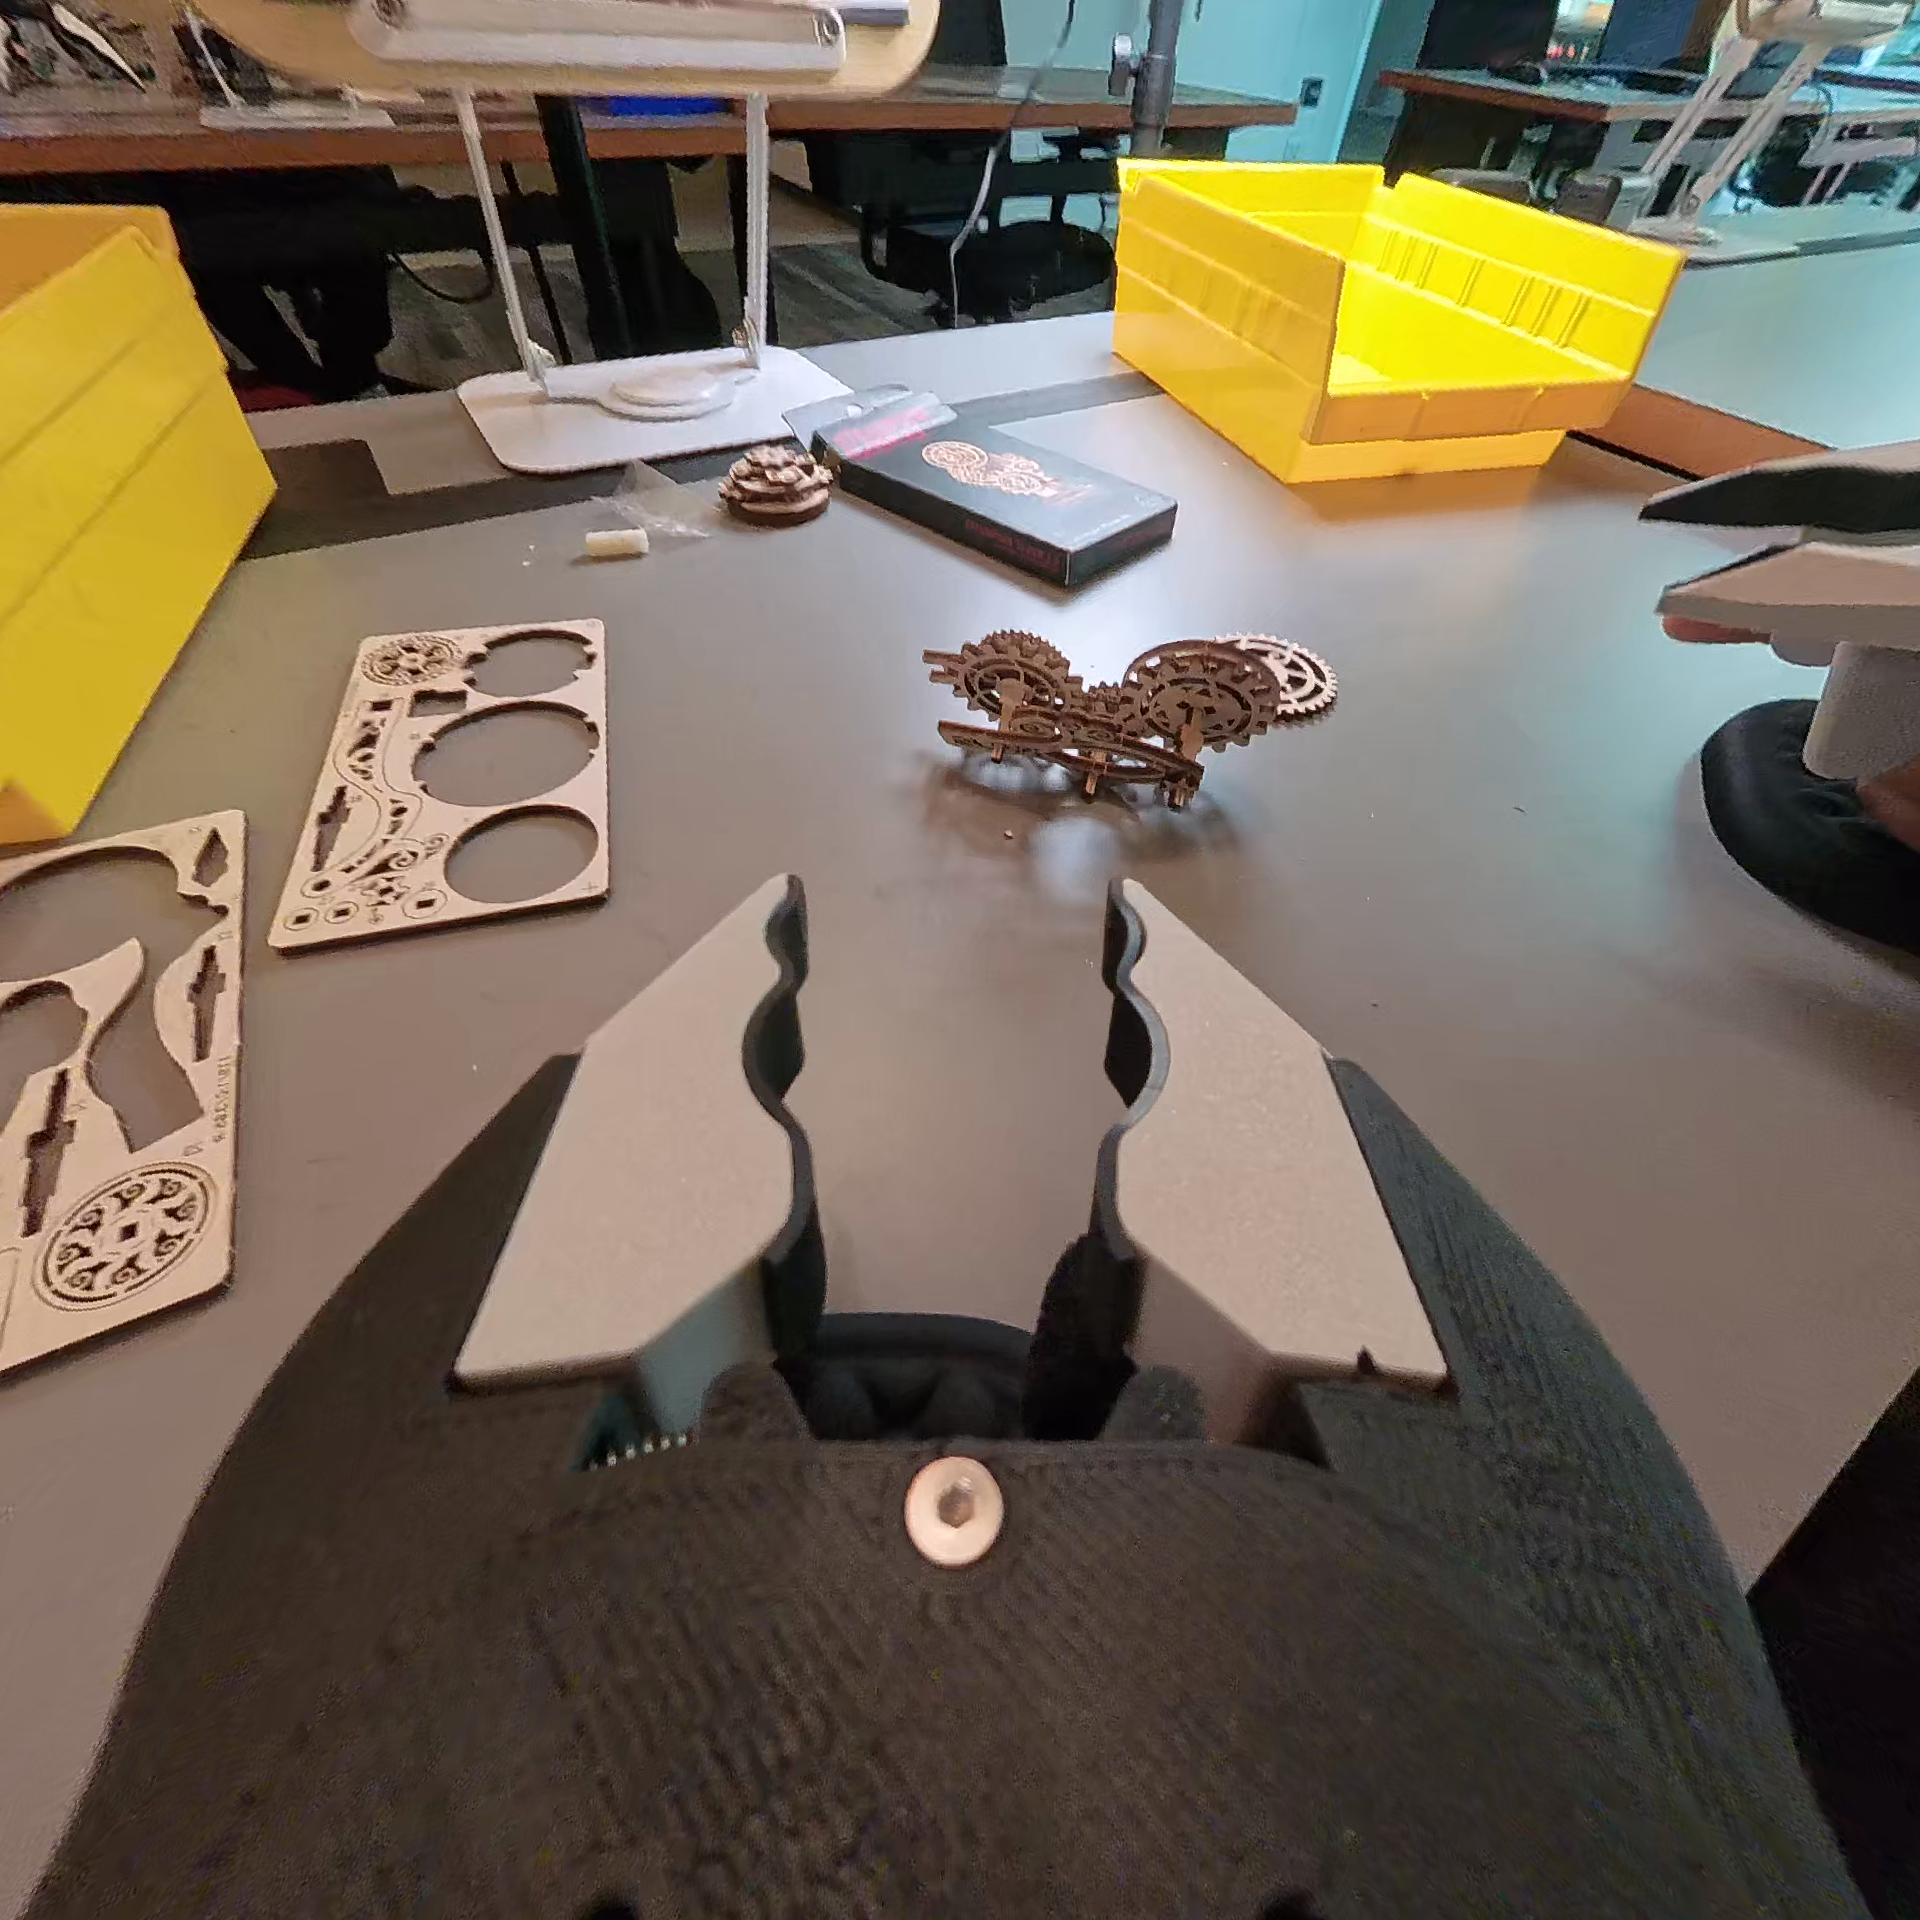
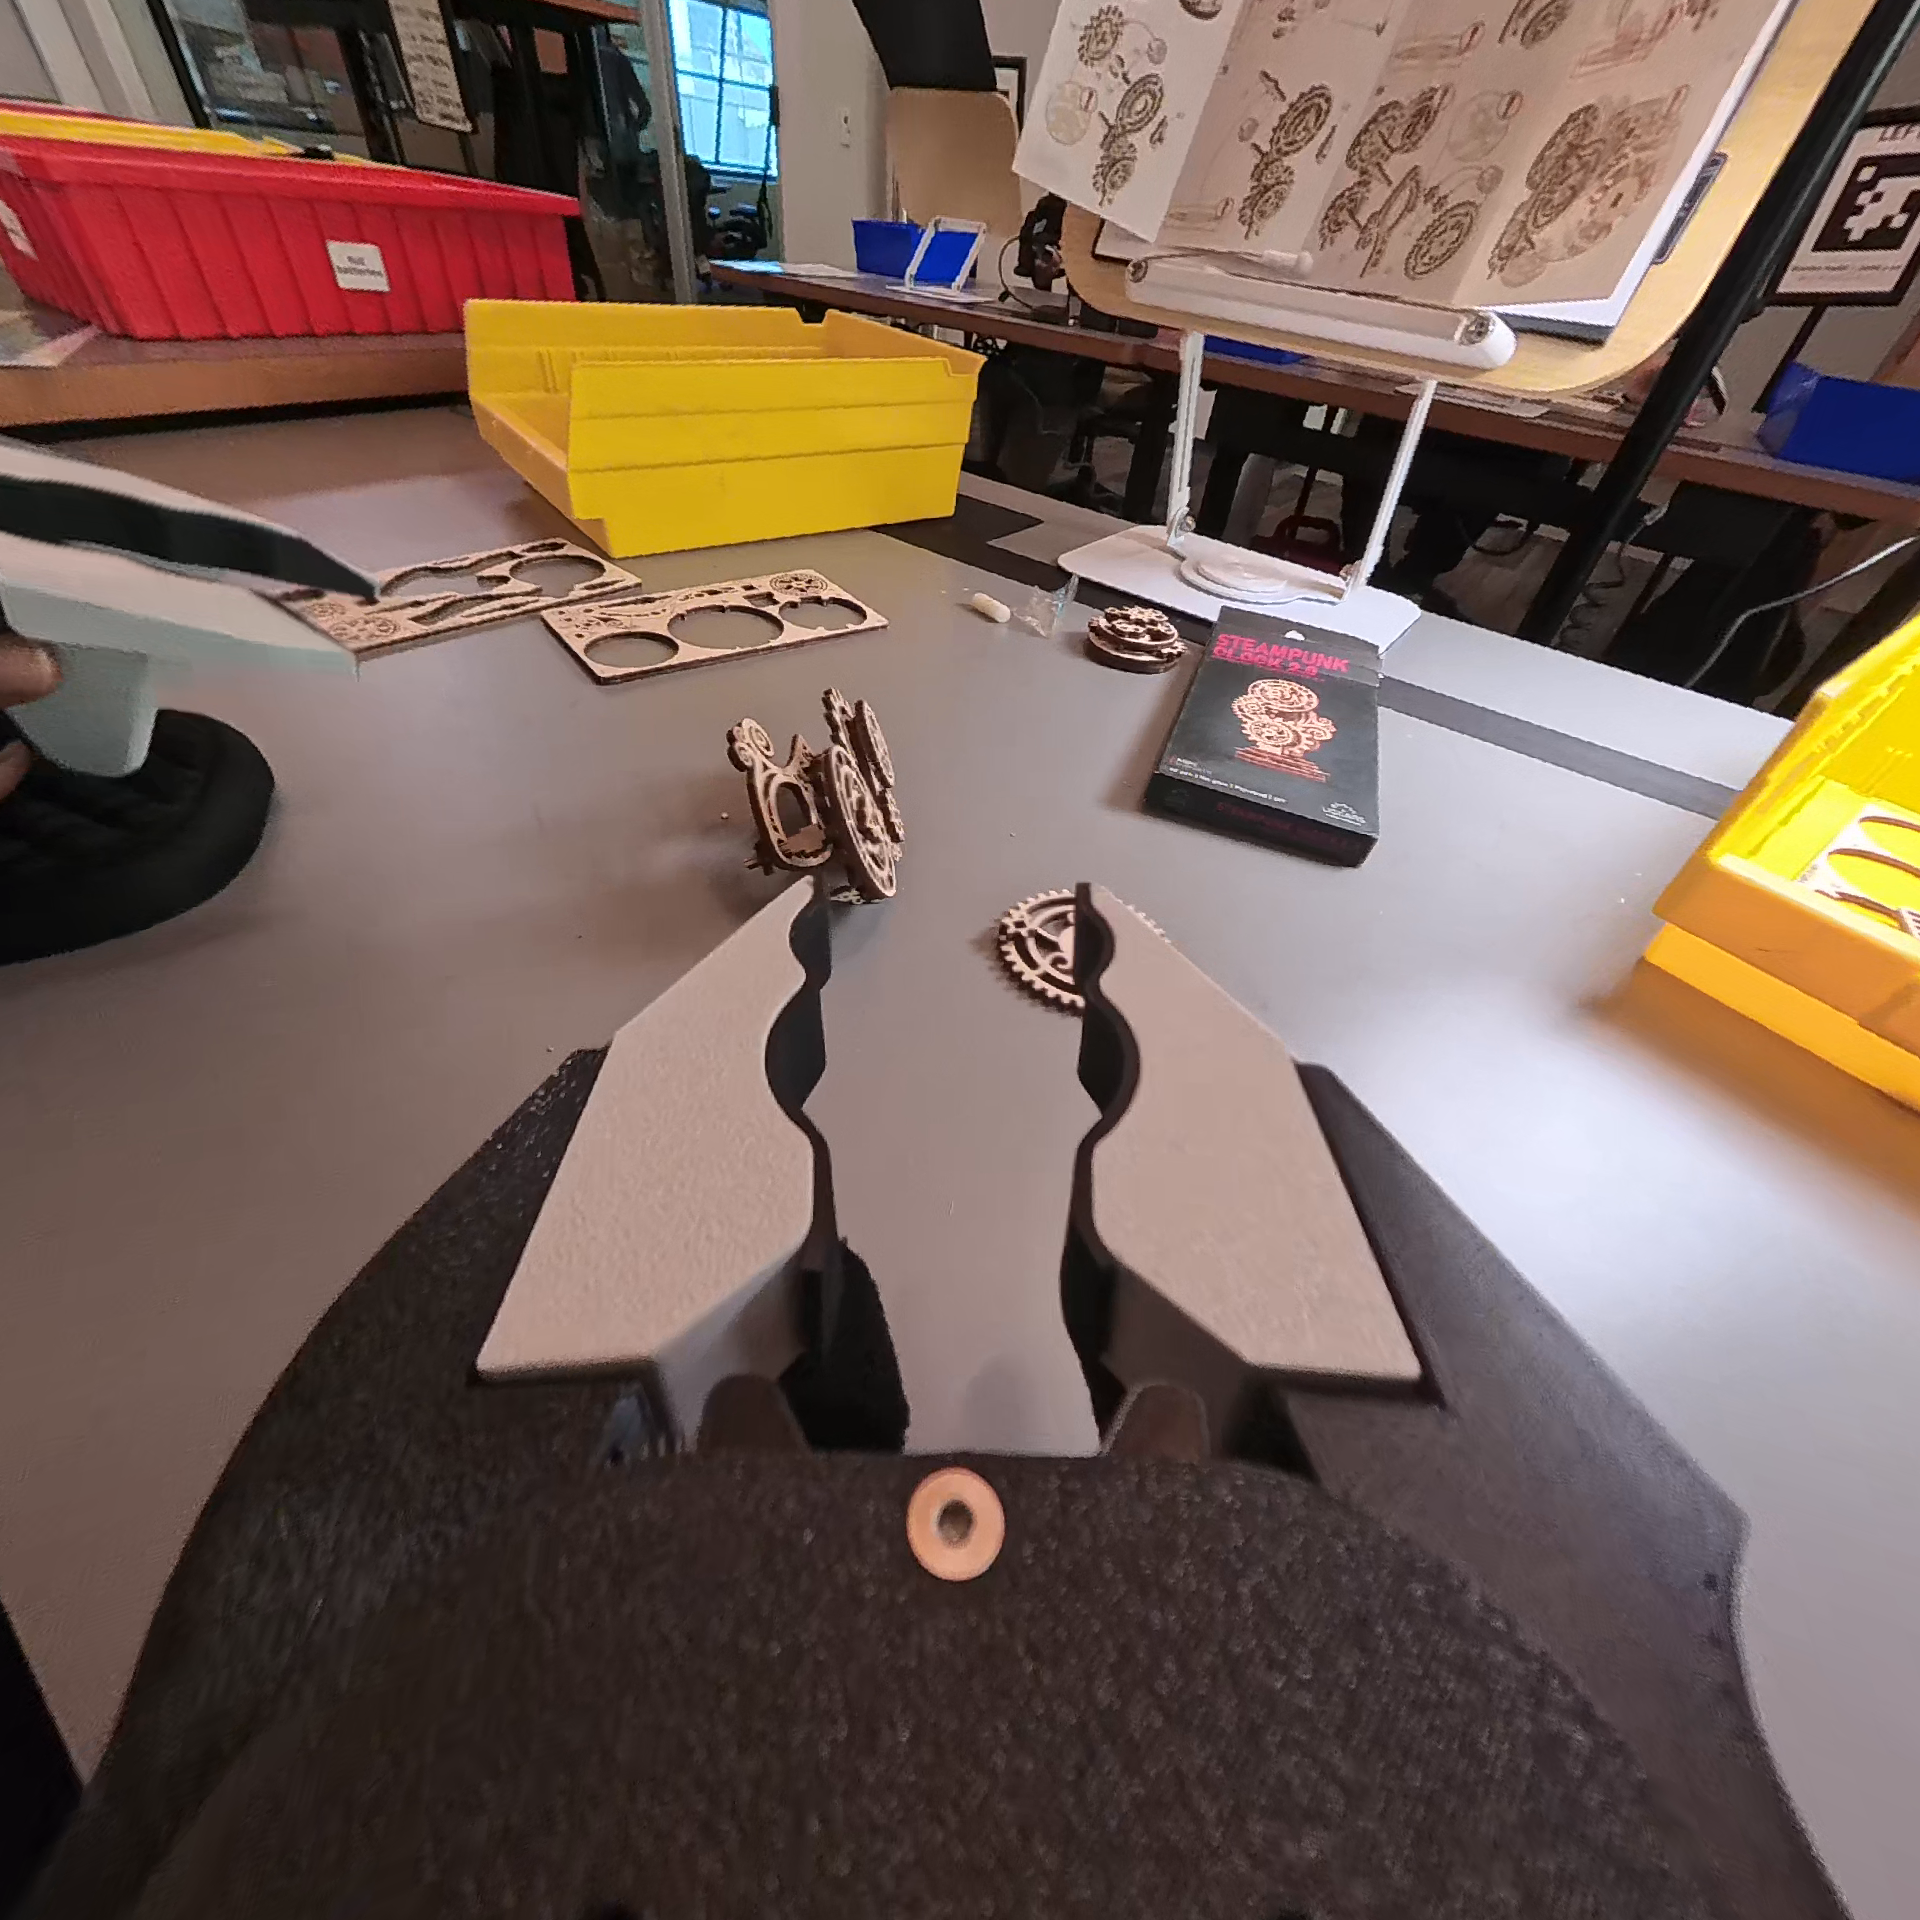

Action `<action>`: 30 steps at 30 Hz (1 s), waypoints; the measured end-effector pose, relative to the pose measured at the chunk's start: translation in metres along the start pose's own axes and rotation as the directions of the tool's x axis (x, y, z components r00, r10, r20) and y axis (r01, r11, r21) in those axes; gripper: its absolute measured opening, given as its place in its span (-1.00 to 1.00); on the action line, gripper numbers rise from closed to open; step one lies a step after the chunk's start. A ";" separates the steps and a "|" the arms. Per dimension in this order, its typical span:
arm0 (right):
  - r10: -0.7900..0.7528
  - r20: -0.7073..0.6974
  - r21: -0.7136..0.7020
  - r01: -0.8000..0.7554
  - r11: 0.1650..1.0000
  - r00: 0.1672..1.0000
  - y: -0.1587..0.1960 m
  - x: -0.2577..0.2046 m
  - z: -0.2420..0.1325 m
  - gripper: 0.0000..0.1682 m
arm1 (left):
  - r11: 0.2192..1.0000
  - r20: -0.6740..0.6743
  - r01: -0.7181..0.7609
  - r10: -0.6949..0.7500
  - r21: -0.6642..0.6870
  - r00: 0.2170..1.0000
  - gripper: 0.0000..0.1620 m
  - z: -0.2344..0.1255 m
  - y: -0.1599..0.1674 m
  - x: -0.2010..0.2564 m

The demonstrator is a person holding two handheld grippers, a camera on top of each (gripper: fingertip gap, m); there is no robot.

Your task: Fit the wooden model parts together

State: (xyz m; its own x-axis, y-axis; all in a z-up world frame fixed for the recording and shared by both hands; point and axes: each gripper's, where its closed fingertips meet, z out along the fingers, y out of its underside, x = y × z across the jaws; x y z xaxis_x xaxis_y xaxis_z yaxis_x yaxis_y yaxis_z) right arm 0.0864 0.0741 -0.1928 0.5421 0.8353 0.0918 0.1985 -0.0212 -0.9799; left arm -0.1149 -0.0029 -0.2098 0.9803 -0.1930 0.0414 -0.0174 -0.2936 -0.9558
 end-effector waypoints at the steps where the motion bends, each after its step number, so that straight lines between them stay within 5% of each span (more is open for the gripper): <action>1: -0.008 0.012 -0.003 0.008 1.000 1.000 0.000 -0.002 0.000 -0.48 | 1.000 0.005 0.001 -0.001 0.020 1.000 -0.35 -0.001 -0.004 -0.001; 4: -0.051 0.052 -0.002 0.051 0.999 0.997 -0.007 -0.016 0.000 -0.56 | 1.000 0.007 -0.002 0.002 0.031 1.000 -0.48 0.001 -0.014 -0.003; 7: -0.082 0.201 0.087 0.066 0.994 0.976 -0.041 -0.065 -0.002 -1.00 | 0.995 0.040 -0.100 0.100 -0.010 0.994 -0.96 0.015 -0.027 -0.007; 8: -0.117 0.233 0.123 0.090 0.988 0.965 -0.056 -0.084 -0.002 -1.00 | 0.989 0.073 -0.141 0.143 -0.039 0.987 -1.00 0.023 -0.031 -0.012; 13: -0.252 0.387 0.199 0.186 0.962 0.887 -0.109 -0.185 0.006 -1.00 | 0.936 0.205 -0.285 0.326 -0.207 0.923 -1.00 0.068 -0.026 -0.031; 18: -0.272 0.464 0.138 0.234 0.962 0.843 -0.109 -0.233 0.036 -1.00 | 0.868 0.324 -0.377 0.475 -0.323 0.818 -1.00 0.077 -0.005 -0.056; 30: -0.299 0.438 0.026 0.321 0.947 0.848 -0.080 -0.235 0.056 -1.00 | 0.832 0.361 -0.412 0.538 -0.372 0.761 -1.00 0.073 0.001 -0.064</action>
State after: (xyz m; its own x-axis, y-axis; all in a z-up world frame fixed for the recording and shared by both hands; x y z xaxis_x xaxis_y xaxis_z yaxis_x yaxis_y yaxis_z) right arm -0.1027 -0.0902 -0.1457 0.0422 0.9551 0.2934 0.3405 0.2623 -0.9029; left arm -0.1631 0.0779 -0.2345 0.8079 0.0331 -0.5883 -0.4913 -0.5133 -0.7036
